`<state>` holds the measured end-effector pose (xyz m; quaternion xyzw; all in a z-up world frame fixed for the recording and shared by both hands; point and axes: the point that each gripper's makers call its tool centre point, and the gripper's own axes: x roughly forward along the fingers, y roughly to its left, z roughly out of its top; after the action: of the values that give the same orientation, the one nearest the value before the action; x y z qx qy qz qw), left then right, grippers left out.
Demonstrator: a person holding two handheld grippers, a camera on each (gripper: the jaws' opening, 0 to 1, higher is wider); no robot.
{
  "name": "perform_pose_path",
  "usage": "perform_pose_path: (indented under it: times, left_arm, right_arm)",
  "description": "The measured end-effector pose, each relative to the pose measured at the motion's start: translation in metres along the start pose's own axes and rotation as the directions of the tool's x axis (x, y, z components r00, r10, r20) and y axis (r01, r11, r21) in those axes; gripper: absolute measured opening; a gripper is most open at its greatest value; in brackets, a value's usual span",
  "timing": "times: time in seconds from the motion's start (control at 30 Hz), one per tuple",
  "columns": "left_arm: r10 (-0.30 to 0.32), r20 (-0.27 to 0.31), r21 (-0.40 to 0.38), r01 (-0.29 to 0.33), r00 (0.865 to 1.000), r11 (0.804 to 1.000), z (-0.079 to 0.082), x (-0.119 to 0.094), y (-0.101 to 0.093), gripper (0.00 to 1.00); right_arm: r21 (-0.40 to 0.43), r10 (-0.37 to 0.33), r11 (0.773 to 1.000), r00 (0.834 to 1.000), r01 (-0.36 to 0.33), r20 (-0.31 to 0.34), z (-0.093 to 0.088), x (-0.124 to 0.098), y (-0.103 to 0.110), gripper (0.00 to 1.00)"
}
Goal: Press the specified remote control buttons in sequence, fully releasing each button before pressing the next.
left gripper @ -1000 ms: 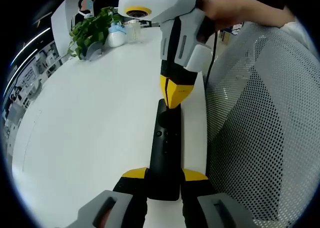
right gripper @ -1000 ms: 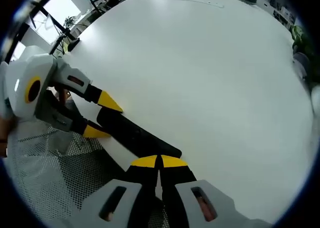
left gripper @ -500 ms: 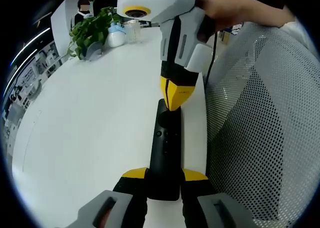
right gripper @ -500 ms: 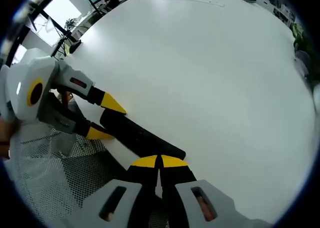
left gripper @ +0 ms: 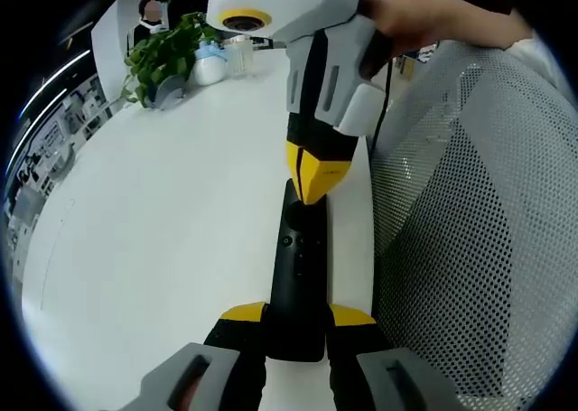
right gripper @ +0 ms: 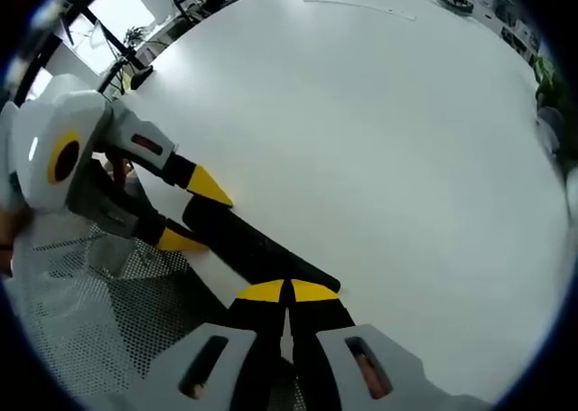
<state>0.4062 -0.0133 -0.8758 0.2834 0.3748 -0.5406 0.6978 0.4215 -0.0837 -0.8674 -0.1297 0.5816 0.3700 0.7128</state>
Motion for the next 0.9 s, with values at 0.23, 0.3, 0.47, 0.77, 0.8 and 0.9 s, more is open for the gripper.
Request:
perform_pose_path:
  times: [0.23, 0.3, 0.47, 0.77, 0.8, 0.9]
  left_arm:
    - [0.0, 0.0, -0.001, 0.0, 1.0, 1.0, 0.0001, 0.0002, 0.0002, 0.25]
    - [0.0, 0.001, -0.001, 0.0, 1.0, 1.0, 0.0, 0.0002, 0.0003, 0.25]
    - [0.0, 0.003, -0.001, 0.0, 1.0, 1.0, 0.0, 0.0003, 0.0005, 0.25]
    - [0.001, 0.001, -0.003, -0.001, 1.0, 1.0, 0.0, 0.0007, 0.0005, 0.25]
    - [0.001, 0.002, -0.003, -0.001, 1.0, 1.0, 0.0, 0.0007, 0.0005, 0.25]
    - [0.001, 0.002, -0.003, -0.001, 1.0, 1.0, 0.0, 0.0009, 0.0005, 0.25]
  right_arm:
    - [-0.042, -0.011, 0.999, 1.0, 0.011, -0.001, 0.0005, 0.0007, 0.0008, 0.0]
    - [-0.08, -0.022, 0.997, 1.0, 0.022, -0.003, 0.0007, 0.0011, 0.0013, 0.0]
    - [-0.118, -0.032, 0.992, 0.999, 0.032, 0.006, 0.0006, 0.0012, 0.0009, 0.0]
    - [-0.19, -0.036, 0.981, 0.999, 0.039, 0.02, 0.0014, 0.0027, 0.0027, 0.0]
    - [-0.182, -0.036, 0.983, 0.999, 0.038, 0.019, 0.0016, 0.0027, 0.0023, 0.0]
    - [-0.158, -0.025, 0.987, 0.999, 0.028, 0.02, 0.0021, 0.0024, 0.0012, 0.0]
